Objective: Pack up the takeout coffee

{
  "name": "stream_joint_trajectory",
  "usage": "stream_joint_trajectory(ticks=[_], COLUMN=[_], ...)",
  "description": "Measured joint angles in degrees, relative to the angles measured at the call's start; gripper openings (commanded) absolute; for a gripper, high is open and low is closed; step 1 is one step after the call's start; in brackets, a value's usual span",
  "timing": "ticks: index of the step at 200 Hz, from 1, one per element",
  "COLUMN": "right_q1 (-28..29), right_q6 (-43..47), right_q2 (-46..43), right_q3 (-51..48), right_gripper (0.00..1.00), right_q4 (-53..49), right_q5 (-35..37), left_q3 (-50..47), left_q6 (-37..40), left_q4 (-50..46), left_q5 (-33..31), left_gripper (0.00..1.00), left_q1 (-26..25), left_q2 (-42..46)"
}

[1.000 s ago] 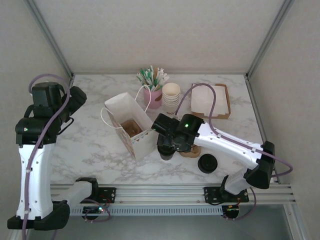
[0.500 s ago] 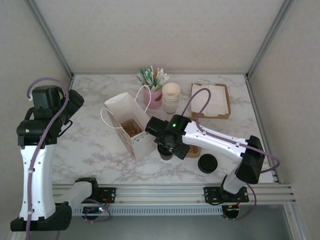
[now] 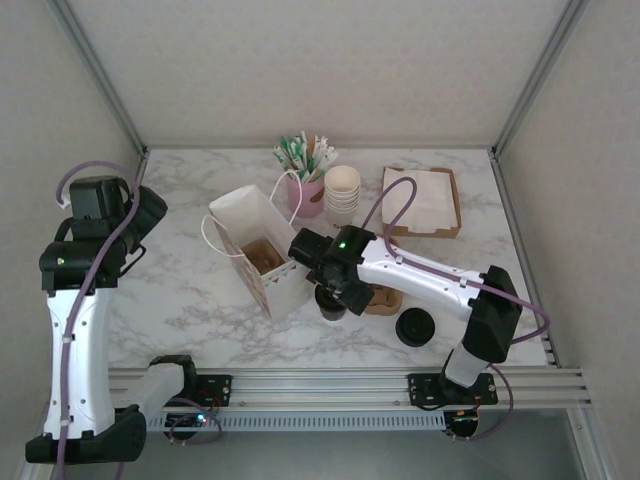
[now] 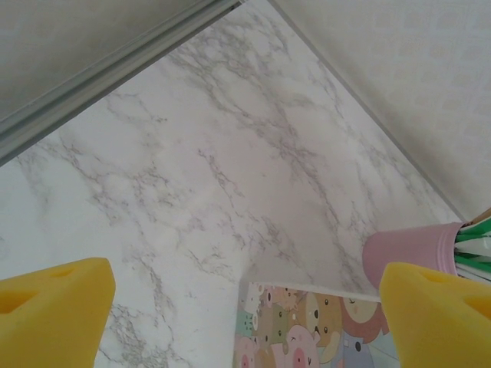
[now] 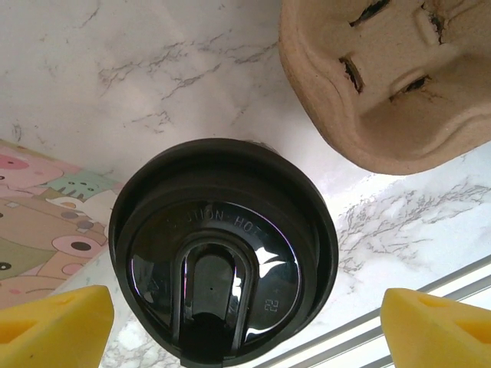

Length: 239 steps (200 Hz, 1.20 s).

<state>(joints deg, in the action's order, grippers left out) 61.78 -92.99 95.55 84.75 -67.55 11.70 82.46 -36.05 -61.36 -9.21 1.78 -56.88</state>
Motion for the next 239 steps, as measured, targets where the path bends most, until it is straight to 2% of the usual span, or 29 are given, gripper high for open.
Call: stream_joint_trajectory(ticks=[62,152,239], right_q1=[-0.57,-0.74,-0.79], right_q6=[0.74,1.07,1.09], right_q2=[1.99,4.0,4.44], right_q3=[0.0,0.39,0.44], right_gripper=[0.88,0.8,0.79], right_q4=[2.01,1.81,2.21], right_q5=[-0.9,-1.11,-1.27], left_q3=[-1.92,-3.21,-3.98], left_q6=[-0.15,-0.15,-0.15], left_q4=[0.28,1.14,1.36], left_q5=[0.2,0.46,1.33], left_gripper=[0.9,0.9,0.9], left_q1=[0.0,0.0,0.0], left_q2=[1.09,1.38,1.4])
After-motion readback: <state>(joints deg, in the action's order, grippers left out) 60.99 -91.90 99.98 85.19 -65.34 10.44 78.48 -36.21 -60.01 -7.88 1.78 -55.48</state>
